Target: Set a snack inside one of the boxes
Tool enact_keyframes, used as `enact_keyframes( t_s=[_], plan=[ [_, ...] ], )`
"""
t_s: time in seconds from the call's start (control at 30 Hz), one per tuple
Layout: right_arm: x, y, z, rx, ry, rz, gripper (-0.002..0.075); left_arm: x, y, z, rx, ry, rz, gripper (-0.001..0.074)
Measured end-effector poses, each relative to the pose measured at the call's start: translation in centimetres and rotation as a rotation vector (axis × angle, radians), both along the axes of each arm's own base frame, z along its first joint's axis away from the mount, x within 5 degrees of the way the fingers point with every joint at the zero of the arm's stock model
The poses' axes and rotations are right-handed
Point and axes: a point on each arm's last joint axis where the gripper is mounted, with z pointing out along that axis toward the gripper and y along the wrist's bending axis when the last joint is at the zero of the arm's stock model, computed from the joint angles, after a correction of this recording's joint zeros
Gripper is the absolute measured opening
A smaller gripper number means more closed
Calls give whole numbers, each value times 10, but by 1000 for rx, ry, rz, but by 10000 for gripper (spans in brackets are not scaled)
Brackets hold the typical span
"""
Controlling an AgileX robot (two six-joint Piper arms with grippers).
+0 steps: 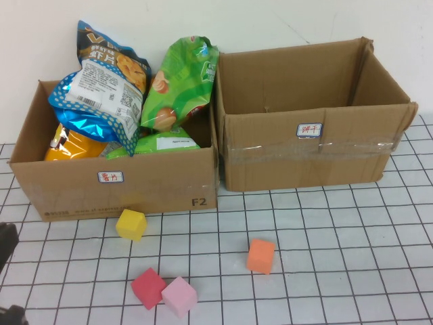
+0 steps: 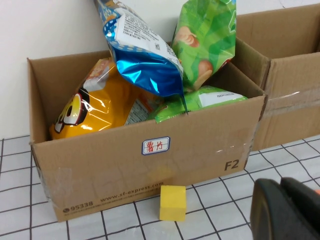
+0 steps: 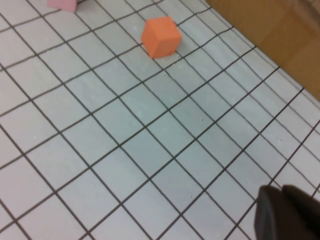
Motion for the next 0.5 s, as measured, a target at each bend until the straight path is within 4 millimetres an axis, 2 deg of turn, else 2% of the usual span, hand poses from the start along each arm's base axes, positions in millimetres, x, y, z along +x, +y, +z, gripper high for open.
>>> enact_keyframes(
  t_s=[0.5],
  plan=[
    [-1,-1,-2,-12,16,-4,2,0,0,0,-7,-1,-4,-1]
  ],
)
